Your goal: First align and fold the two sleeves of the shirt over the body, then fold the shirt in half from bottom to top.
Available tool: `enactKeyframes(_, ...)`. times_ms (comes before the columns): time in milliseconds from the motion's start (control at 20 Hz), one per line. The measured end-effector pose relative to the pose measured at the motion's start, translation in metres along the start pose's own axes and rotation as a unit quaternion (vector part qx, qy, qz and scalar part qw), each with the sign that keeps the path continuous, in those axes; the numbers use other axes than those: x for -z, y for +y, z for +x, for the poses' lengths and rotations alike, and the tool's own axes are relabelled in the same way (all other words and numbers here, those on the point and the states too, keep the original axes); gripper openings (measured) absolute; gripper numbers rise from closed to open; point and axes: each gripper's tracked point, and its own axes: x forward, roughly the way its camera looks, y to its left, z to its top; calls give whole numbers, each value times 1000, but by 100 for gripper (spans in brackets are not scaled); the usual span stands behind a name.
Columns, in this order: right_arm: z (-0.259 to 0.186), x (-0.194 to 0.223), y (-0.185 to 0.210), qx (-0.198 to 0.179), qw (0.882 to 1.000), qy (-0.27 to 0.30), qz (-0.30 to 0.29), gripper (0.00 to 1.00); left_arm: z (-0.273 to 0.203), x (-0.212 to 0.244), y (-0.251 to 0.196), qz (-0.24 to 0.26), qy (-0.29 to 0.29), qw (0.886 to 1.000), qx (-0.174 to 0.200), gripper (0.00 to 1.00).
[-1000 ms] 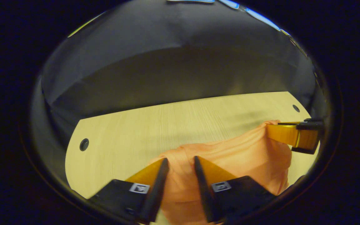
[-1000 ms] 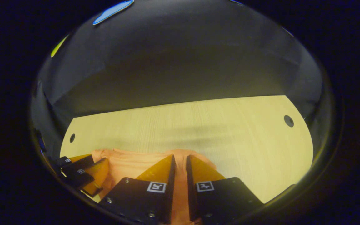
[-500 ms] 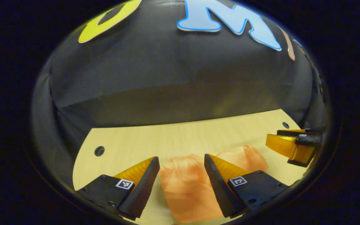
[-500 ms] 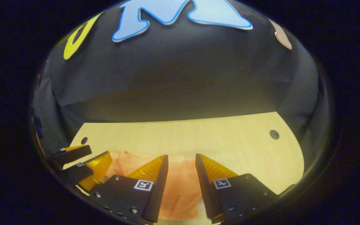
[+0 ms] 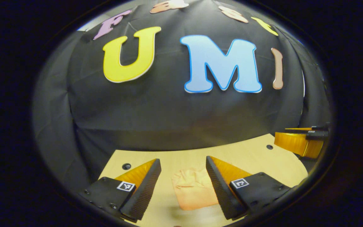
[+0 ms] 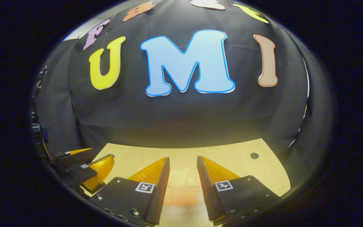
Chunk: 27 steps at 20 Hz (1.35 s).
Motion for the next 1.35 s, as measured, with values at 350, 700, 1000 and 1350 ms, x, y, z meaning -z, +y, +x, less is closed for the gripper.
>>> enactKeyframes(350, -73, -47, 12, -8, 995, -94, -12, 54, -103, -66, 5, 31, -93, 994, -38, 98)
enactKeyframes(700, -94, -56, 13, -6, 992, -125, -28, 55, -135, -82, 5, 3, -127, 991, -41, 100)
enactKeyframes(1000, -103, -59, 22, -9, 990, -141, -31, 55, -137, -88, 8, 10, -140, 989, -50, 92)
enactKeyframes(1350, -110, -60, 24, 0, 990, -142, -23, 55, -144, -99, 1, 17, -155, 987, -40, 100)
